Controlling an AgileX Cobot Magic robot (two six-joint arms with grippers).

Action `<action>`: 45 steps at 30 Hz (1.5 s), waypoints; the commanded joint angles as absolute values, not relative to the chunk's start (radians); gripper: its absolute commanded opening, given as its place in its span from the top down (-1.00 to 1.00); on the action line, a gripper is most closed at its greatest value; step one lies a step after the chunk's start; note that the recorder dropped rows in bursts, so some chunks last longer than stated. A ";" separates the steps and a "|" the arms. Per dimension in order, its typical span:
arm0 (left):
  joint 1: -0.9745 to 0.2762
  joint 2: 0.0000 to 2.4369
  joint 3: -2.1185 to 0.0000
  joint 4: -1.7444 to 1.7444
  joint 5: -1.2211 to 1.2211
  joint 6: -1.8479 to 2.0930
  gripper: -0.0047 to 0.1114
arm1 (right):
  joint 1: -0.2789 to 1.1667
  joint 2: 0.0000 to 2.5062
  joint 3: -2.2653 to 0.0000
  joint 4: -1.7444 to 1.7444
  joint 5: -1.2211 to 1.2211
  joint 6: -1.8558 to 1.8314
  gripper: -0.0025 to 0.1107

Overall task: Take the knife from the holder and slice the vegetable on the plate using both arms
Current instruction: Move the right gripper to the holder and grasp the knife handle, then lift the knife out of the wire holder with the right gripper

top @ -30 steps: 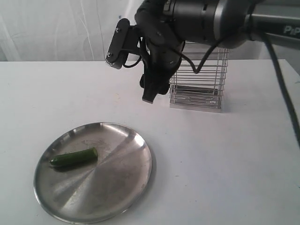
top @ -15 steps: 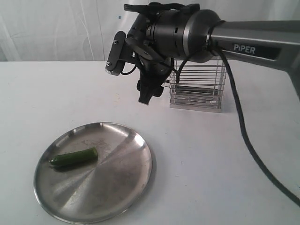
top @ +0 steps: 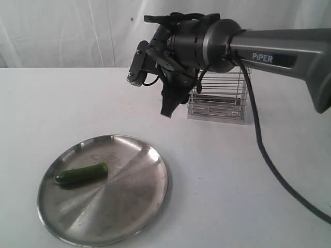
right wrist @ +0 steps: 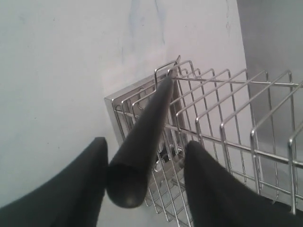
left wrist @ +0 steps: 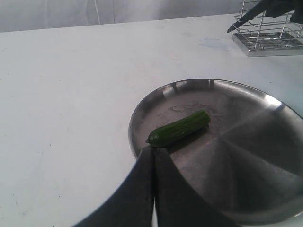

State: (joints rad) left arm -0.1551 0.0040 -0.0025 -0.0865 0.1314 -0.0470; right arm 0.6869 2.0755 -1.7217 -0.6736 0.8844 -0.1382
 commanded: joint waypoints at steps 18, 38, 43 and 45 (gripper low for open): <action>-0.161 0.000 0.000 -0.095 0.132 -0.046 0.92 | 0.678 2.011 -1.766 -0.619 0.985 -0.128 0.79; -0.161 0.000 0.000 -0.095 0.132 -0.046 0.92 | 0.678 1.745 -1.726 -0.389 1.098 -0.039 0.79; -0.161 0.000 0.000 -0.095 0.132 -0.046 0.92 | 0.678 1.626 -1.632 -0.309 1.052 -0.038 0.79; -0.161 0.000 0.000 -0.095 0.132 -0.046 0.92 | 0.678 1.567 -1.585 -0.304 1.026 -0.018 0.79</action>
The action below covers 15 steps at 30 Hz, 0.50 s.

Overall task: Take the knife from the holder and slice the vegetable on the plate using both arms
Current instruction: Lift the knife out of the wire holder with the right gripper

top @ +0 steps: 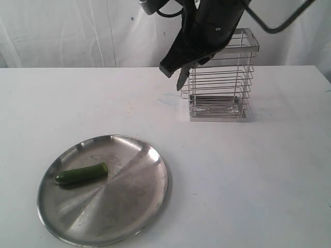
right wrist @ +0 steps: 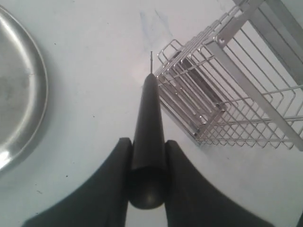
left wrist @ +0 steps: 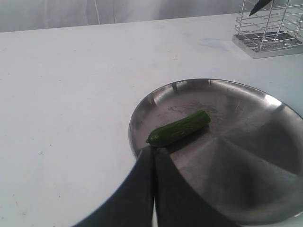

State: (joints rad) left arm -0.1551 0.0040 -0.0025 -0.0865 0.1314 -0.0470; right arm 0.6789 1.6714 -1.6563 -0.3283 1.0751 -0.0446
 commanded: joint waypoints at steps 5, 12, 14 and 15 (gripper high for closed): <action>-0.161 0.000 0.000 -0.095 0.132 -0.046 0.92 | 0.678 1.412 -1.425 -0.279 0.947 0.026 0.79; -0.161 0.000 0.000 -0.095 0.132 -0.046 0.92 | 0.680 1.143 -1.138 -0.116 0.732 0.033 0.79; -0.161 0.000 0.000 -0.095 0.132 -0.046 0.92 | 0.680 1.065 -1.029 -0.052 0.642 0.033 0.79; -0.161 0.000 0.000 -0.095 0.132 -0.046 0.92 | 0.688 1.035 -0.981 -0.021 0.599 0.033 0.79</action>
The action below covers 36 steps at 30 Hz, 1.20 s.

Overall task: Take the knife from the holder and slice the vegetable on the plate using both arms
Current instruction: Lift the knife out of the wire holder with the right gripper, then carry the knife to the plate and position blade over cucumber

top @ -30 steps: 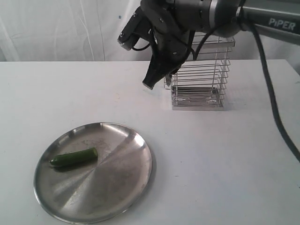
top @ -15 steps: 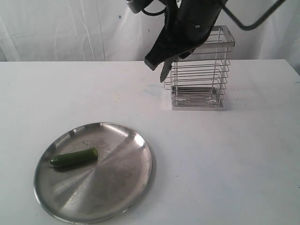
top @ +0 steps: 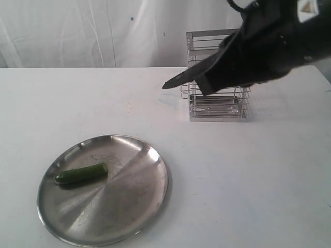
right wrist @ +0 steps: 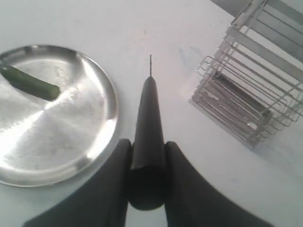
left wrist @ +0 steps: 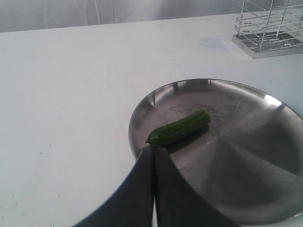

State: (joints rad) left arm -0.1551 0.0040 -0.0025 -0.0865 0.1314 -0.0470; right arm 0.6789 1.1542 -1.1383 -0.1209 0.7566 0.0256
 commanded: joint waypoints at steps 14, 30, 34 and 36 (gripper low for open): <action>-0.161 0.000 0.000 -0.095 0.132 -0.046 0.92 | 0.970 1.040 -0.569 0.061 0.063 -0.039 0.81; -0.161 0.000 0.000 -0.095 0.132 -0.046 0.92 | 0.995 1.309 -0.569 0.105 -0.351 -0.128 0.86; -0.161 0.000 0.000 -0.095 0.132 -0.046 0.92 | 0.995 1.347 -0.569 0.121 -0.362 -0.132 0.86; -0.161 0.000 0.000 -0.095 0.132 -0.046 0.92 | 0.995 1.372 -0.569 0.123 -0.382 -0.132 0.86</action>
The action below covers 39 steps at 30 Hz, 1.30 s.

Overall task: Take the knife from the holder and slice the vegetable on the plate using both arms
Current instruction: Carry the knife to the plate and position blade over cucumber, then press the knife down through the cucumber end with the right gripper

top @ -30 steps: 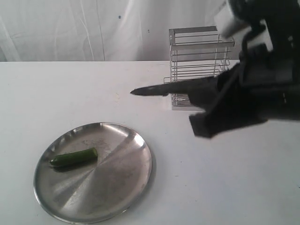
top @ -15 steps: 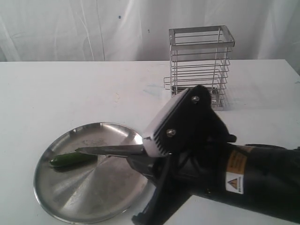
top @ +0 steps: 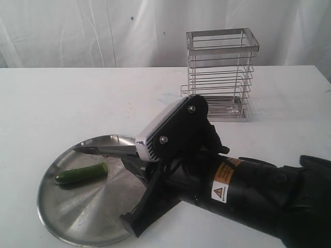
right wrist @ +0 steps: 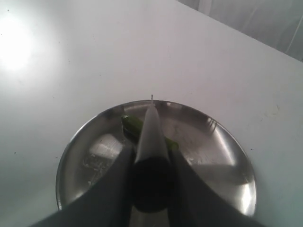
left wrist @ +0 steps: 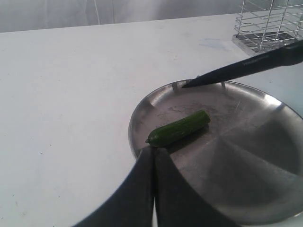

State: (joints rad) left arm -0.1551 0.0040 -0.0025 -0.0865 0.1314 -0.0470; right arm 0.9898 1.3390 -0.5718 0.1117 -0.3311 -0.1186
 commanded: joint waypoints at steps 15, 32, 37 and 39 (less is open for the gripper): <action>-0.161 0.000 0.000 -0.095 0.132 -0.046 0.92 | 0.995 1.506 -0.568 0.139 -0.495 -0.164 0.86; -0.161 0.000 0.000 -0.095 0.132 -0.046 0.92 | 1.036 1.584 -0.544 0.295 -0.406 -0.229 0.86; -0.161 0.000 0.000 -0.095 0.132 -0.046 0.92 | 1.039 1.584 -0.544 0.295 -0.331 -0.229 0.86; -0.161 0.000 0.000 -0.095 0.132 -0.046 0.92 | 1.039 1.584 -0.544 0.295 -0.307 -0.229 0.86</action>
